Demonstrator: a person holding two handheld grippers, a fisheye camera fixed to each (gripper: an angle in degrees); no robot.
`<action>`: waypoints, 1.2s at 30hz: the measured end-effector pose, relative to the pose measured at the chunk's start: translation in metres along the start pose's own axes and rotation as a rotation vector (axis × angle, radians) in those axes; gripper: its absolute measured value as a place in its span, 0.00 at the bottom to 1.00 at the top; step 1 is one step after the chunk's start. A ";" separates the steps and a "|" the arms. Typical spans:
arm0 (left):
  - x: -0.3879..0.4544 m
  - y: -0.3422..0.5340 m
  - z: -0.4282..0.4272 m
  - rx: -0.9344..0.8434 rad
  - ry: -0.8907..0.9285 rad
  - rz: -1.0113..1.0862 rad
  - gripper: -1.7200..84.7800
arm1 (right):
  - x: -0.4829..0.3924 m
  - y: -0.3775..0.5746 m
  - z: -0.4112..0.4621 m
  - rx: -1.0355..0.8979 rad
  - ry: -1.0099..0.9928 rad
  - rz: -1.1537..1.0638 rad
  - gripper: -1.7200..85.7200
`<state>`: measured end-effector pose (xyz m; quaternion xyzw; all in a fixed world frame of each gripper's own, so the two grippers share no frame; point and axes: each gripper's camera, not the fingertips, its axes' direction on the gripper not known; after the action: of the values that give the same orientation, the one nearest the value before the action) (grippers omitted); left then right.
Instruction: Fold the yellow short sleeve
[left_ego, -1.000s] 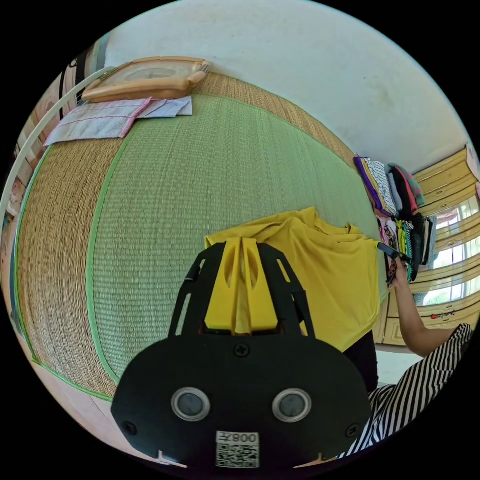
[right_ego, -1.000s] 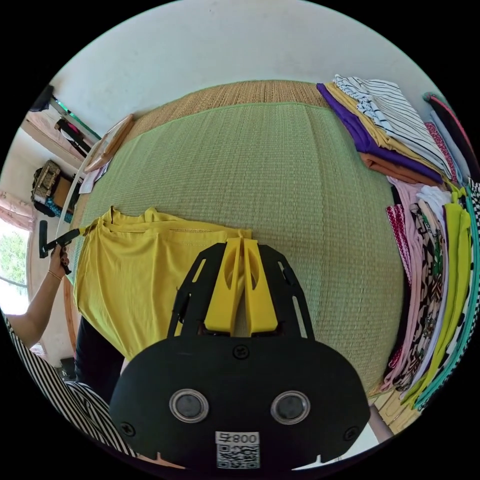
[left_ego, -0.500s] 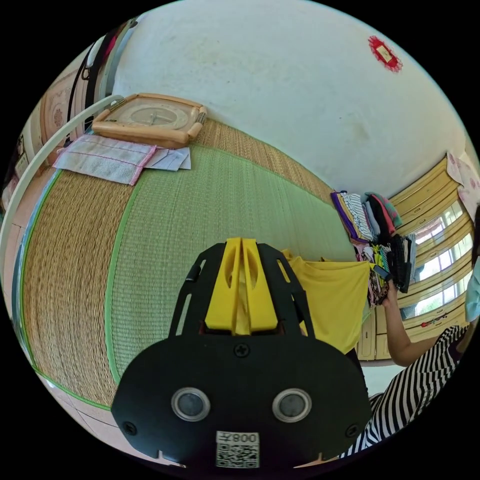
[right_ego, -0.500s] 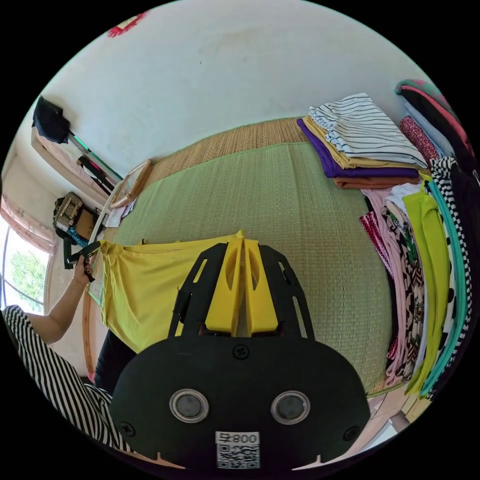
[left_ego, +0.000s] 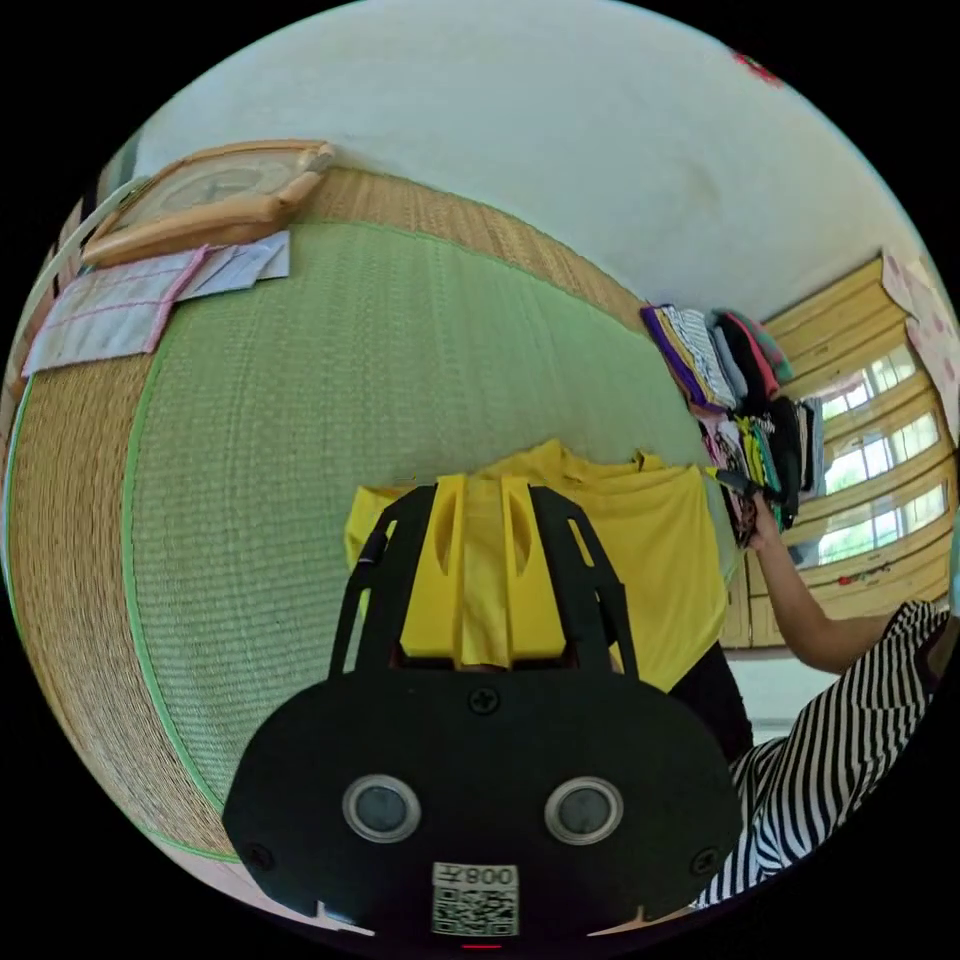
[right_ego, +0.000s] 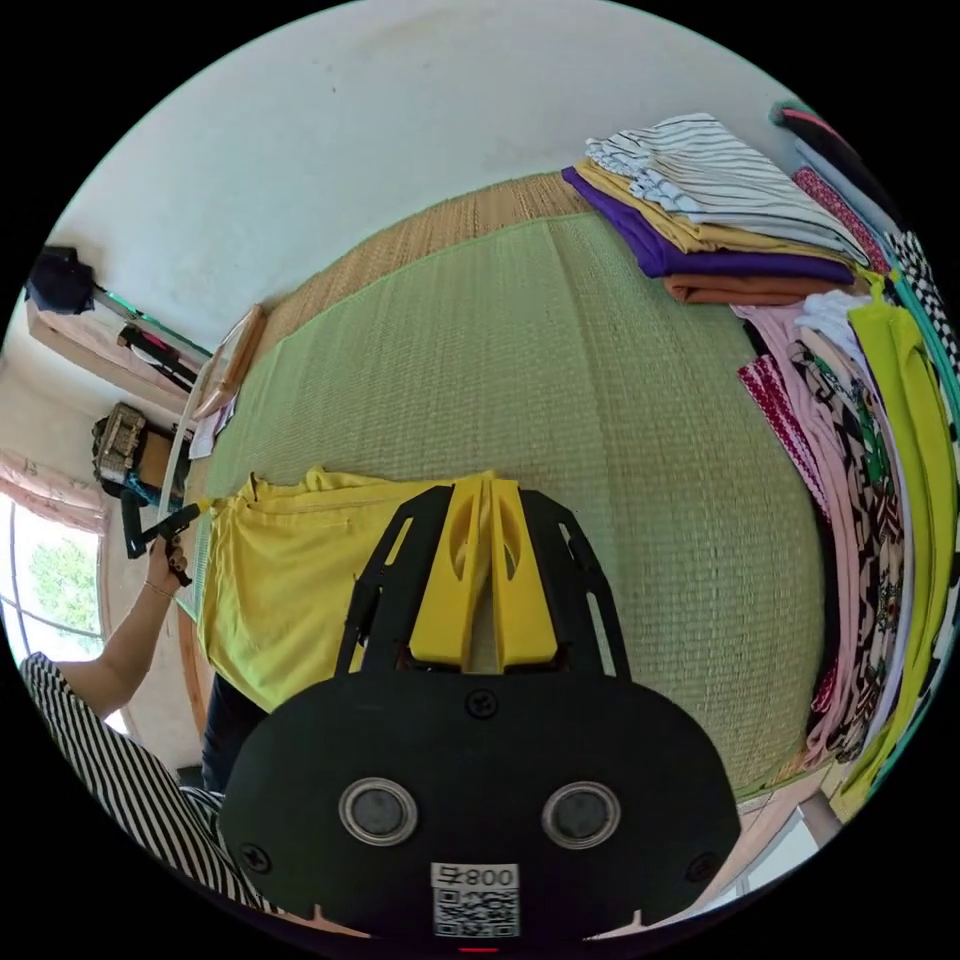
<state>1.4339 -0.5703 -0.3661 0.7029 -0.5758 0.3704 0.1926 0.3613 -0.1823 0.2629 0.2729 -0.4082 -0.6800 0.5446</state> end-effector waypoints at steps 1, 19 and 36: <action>0.013 -0.002 0.008 -0.029 0.009 0.047 0.09 | -0.007 0.001 -0.001 0.008 -0.006 -0.017 0.04; 0.165 -0.016 0.109 -0.210 -0.116 0.423 0.03 | -0.191 0.027 0.109 -0.155 0.085 -0.424 0.04; 0.166 0.005 0.124 -0.146 -0.126 0.330 0.03 | -0.212 0.016 0.133 -0.142 0.052 -0.397 0.03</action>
<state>1.4766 -0.7687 -0.3249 0.6050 -0.7195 0.3095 0.1436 0.3163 0.0554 0.3299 0.3265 -0.2834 -0.7935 0.4283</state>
